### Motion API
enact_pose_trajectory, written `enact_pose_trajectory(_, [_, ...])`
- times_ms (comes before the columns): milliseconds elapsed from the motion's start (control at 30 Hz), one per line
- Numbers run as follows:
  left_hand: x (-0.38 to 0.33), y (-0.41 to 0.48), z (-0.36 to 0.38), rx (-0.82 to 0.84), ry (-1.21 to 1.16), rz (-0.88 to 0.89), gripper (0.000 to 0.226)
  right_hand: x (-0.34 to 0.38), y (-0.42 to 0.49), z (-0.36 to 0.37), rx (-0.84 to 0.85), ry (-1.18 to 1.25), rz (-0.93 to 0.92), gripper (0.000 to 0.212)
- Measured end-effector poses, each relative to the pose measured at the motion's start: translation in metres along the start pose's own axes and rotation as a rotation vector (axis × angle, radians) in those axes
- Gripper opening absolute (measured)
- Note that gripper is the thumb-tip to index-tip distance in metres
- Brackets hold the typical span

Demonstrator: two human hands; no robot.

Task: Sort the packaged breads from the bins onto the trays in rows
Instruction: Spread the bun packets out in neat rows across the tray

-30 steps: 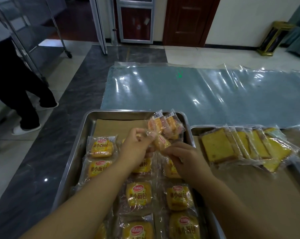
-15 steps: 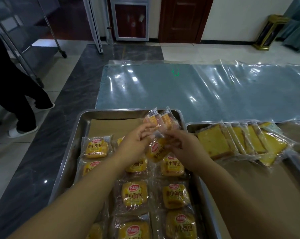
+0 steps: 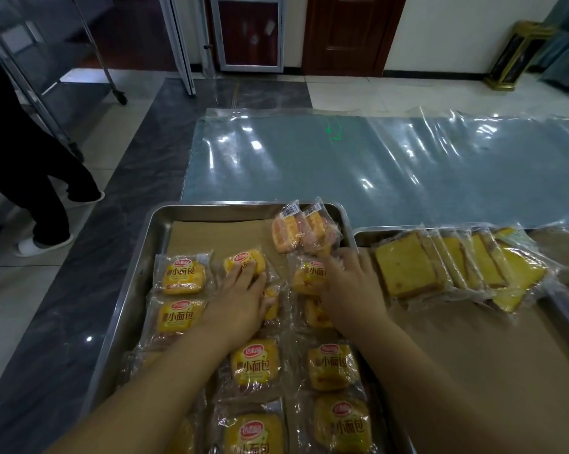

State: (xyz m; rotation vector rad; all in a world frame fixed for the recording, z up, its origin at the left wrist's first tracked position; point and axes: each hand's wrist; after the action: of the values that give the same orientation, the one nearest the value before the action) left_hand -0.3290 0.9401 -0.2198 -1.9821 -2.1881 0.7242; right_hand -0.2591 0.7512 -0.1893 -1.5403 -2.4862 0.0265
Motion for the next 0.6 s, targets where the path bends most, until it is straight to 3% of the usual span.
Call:
enact_pose_trajectory(100, [0.000,0.000,-0.005,-0.003,0.054,0.019,0.058,-0.001,0.002,0.006,0.114,0.036,-0.141,0.037])
enact_pose_trajectory(333, [0.002,0.002,-0.024,-0.059,0.041,0.086,0.045,-0.008,0.011,0.000,0.120,0.200,-0.084,0.036])
enact_pose_trajectory(467, [-0.005,0.018,-0.041,-0.236,-0.106,0.115,0.028,-0.011,0.032,-0.018,-0.070,0.340,-0.006,0.026])
enact_pose_trajectory(600, [-0.015,0.048,-0.053,-0.252,-0.199,0.139,0.033,-0.016,0.060,-0.033,-0.024,0.345,0.157,0.037])
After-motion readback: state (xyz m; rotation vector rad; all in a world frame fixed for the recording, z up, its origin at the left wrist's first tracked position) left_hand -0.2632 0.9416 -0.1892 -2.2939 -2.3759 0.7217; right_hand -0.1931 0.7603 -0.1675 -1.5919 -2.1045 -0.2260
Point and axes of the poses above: each hand's wrist, its own y-axis towards the middle knuckle, its own z-axis out of the palm, x = y × z, and after that the axes turned 11 degrees about x, right-handed
